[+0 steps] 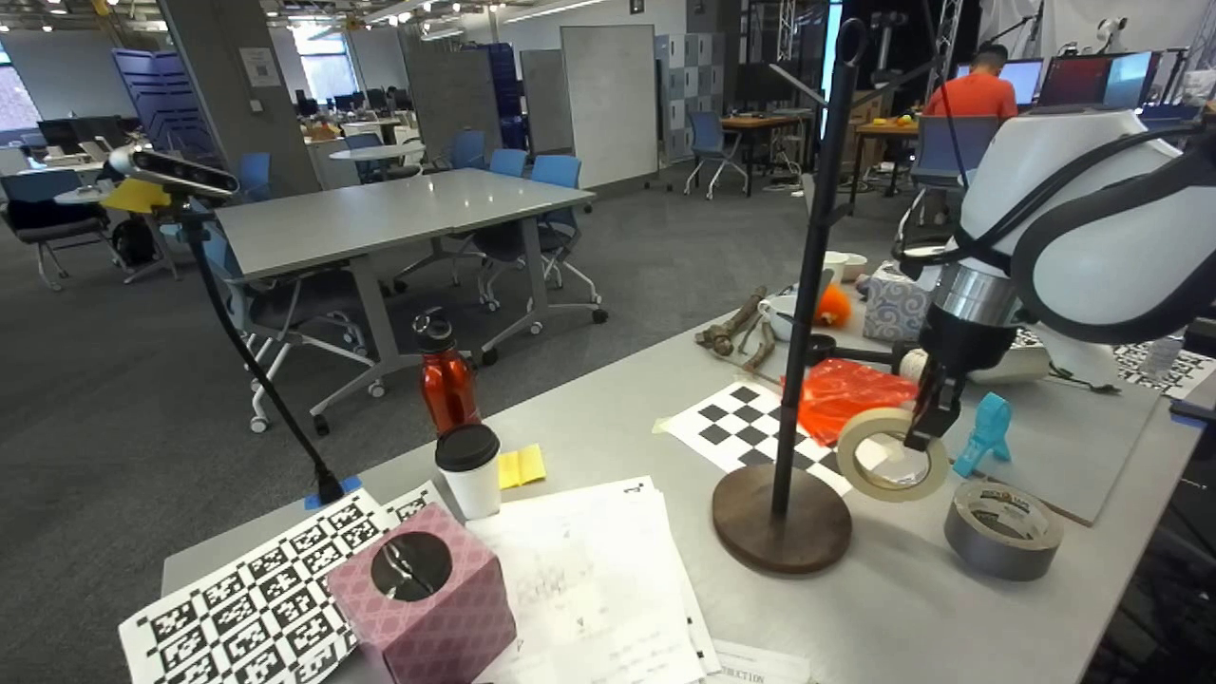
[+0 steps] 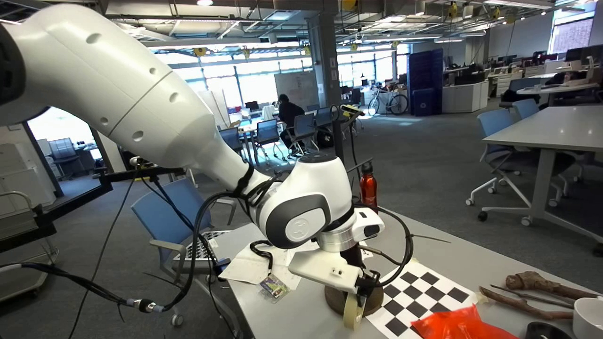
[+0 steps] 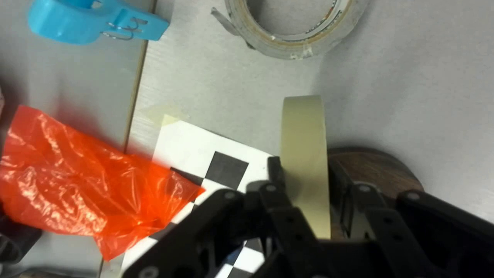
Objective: Get the masking tape from the table and place it on the pole rack
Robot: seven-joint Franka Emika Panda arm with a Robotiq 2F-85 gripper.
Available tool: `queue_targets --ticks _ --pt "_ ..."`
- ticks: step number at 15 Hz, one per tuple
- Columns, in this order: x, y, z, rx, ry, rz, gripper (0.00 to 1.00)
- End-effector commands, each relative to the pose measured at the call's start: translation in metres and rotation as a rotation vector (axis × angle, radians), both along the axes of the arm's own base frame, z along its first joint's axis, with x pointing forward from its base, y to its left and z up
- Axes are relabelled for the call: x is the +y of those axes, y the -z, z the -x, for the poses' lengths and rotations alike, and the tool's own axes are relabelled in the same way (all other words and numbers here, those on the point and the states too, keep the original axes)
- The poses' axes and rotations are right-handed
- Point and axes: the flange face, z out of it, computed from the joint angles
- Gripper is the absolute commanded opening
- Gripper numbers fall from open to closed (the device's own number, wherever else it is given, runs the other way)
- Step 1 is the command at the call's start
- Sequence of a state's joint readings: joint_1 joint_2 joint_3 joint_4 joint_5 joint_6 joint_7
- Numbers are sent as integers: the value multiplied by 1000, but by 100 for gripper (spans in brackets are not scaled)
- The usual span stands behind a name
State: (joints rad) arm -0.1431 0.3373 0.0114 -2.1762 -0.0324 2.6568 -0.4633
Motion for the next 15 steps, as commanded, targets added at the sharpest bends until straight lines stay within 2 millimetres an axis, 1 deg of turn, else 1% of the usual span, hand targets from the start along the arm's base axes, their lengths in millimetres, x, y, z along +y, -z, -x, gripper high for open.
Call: queue_targets --ticks 1,4,7,11,15 --pt "-7 -43 4 -109 24 1 8" --pt "-6 -74 -1 -225 17 32 8" --pt "-5 -95 -4 -315 18 47 8" --pt "-15 -112 -8 -400 29 64 8" --pt "-23 -123 -10 -472 44 70 8"
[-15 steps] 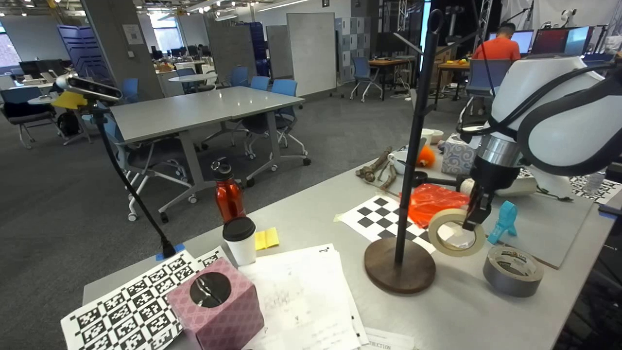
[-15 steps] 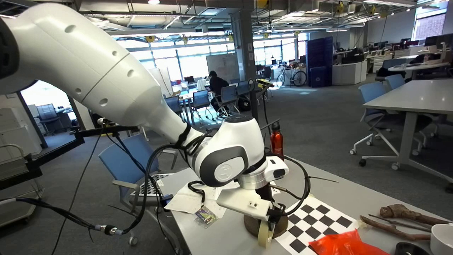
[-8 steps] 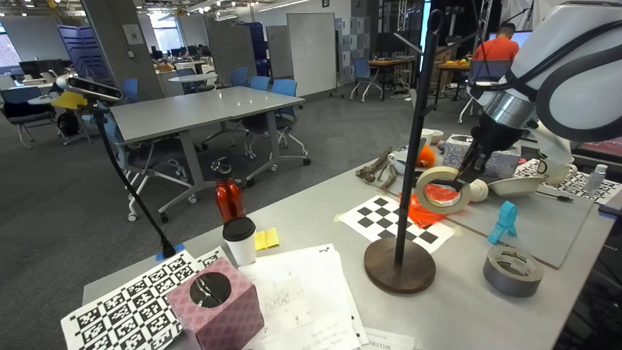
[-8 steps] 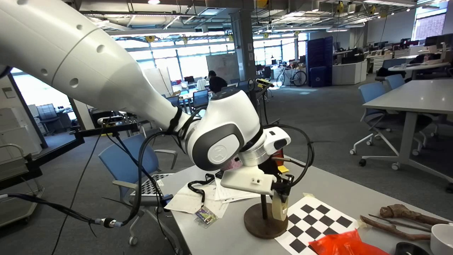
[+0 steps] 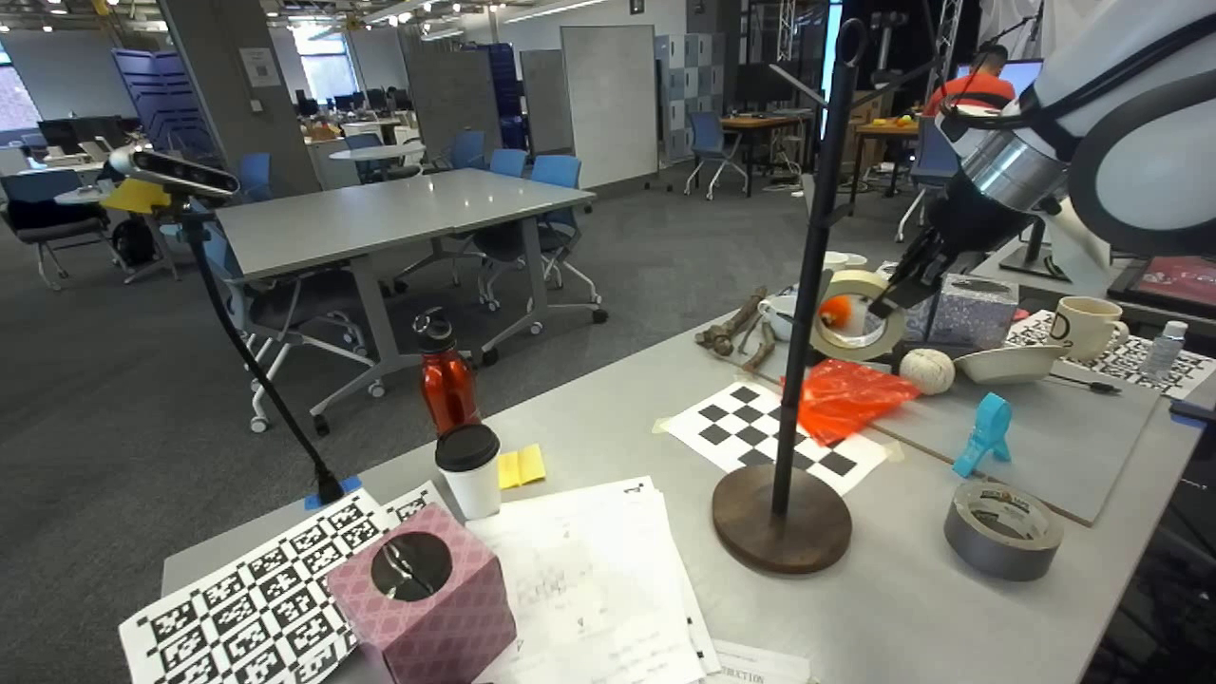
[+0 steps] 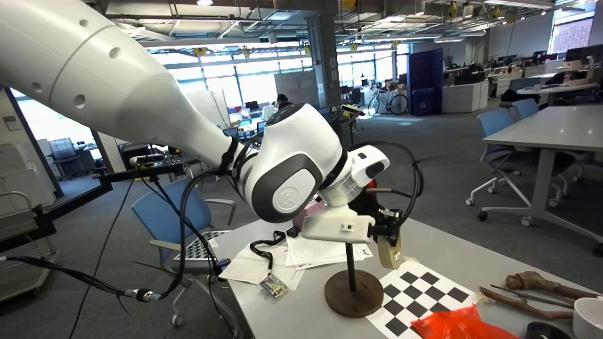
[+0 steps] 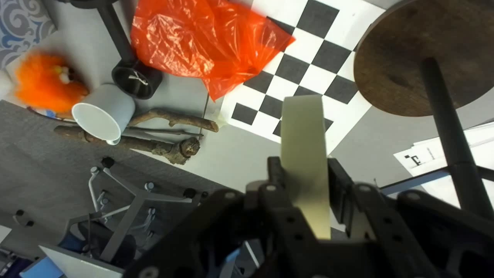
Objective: Get the masking tape from the table and place it on the pole rack
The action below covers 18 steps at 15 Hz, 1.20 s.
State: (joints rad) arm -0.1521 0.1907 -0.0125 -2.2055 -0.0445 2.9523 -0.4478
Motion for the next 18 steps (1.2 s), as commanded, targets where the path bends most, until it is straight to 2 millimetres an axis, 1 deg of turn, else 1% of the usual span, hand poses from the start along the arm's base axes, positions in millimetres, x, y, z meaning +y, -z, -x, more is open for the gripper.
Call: queue_targets --ticks 1,6,10,18 --pt "-5 -17 3 -83 15 10 8" --pt "0 -29 4 -168 6 15 8" --pt "5 -33 6 -202 -2 14 8" --pt "33 -31 21 -223 -40 -2 8"
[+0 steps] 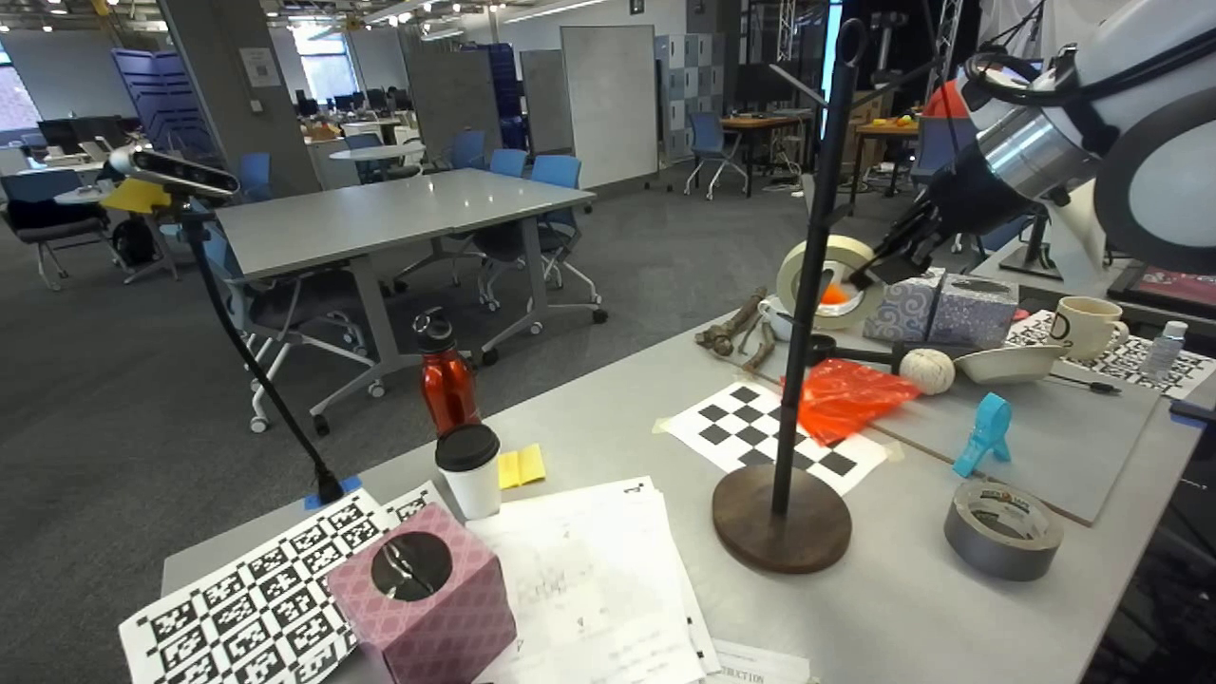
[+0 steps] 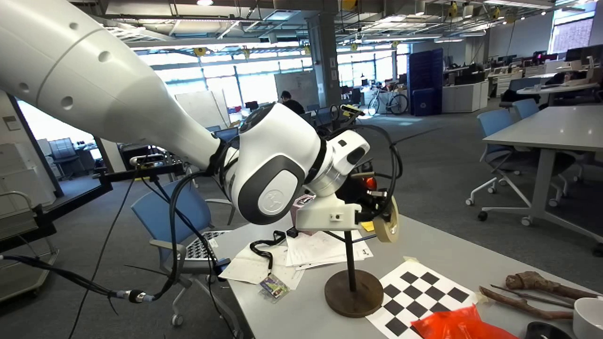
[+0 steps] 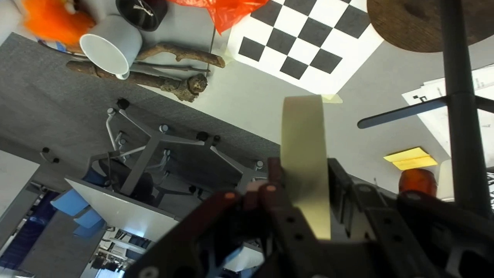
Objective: Get the masking tape from the table and place it on the pole rack
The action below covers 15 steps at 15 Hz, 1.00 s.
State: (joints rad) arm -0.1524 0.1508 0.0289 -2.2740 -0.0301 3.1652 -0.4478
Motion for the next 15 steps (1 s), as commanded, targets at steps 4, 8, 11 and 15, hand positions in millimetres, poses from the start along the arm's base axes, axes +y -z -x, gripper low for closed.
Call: queue_targets --ticks 4,8,11,15 --pt "17 -12 16 -43 -17 -14 8" --pt "25 -6 18 -21 -16 -35 8" --pt "29 1 20 -4 -11 -51 8" --pt "33 4 21 5 -2 -72 65"
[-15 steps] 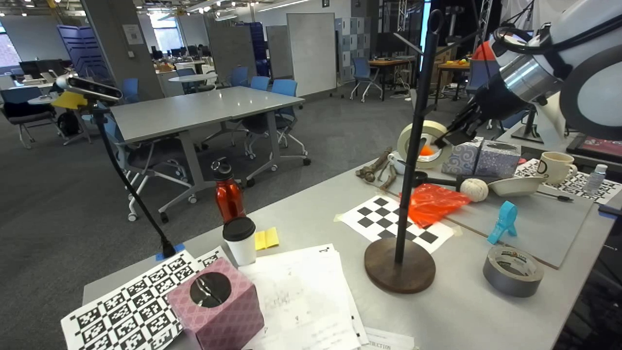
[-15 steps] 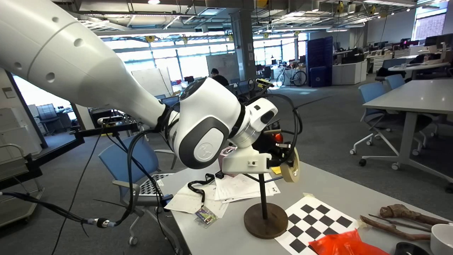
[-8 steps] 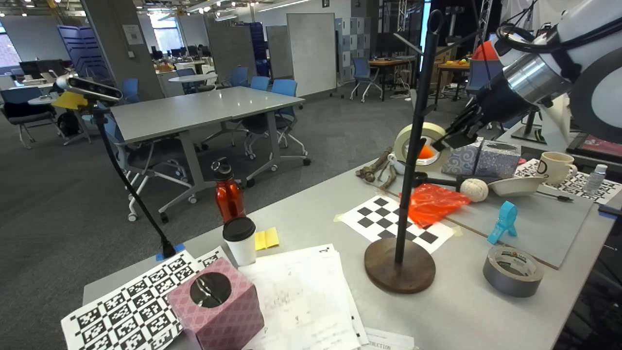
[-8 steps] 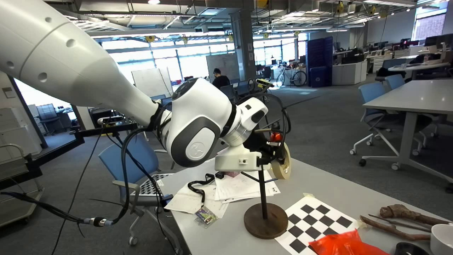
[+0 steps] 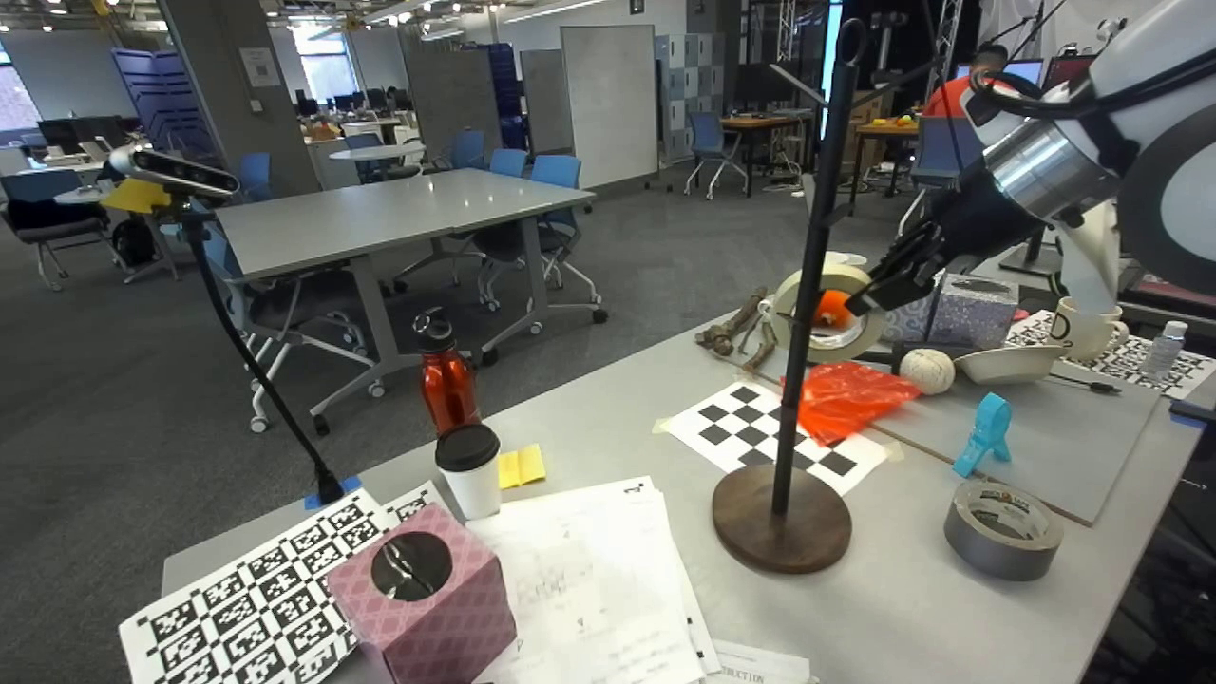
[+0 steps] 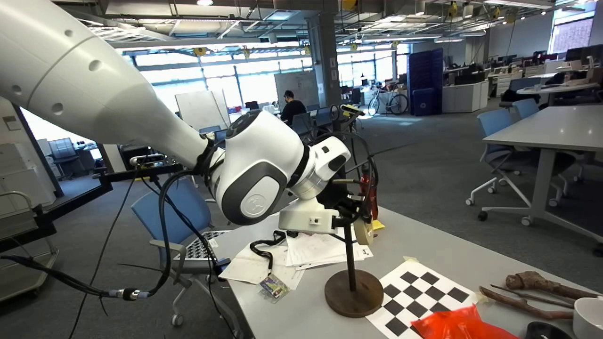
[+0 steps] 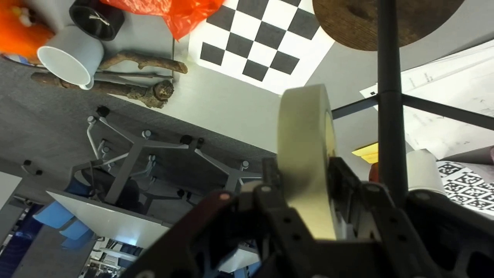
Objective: Get the masking tape from the table and place it on the pole rack
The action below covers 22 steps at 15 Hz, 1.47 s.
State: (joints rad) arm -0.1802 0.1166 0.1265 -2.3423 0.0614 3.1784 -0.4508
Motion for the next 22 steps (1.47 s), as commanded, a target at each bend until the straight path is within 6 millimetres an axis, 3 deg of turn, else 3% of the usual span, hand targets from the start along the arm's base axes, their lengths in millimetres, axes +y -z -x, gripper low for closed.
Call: queue_targets --ticks 1,5,11,16,22 --pt "0 -5 5 -9 3 -9 71" --pt "3 -6 2 -2 12 -32 99" --pt "23 -7 11 178 9 -171 100" --pt "5 -20 38 338 32 -235 100" --pt "-13 -34 62 399 36 -248 100"
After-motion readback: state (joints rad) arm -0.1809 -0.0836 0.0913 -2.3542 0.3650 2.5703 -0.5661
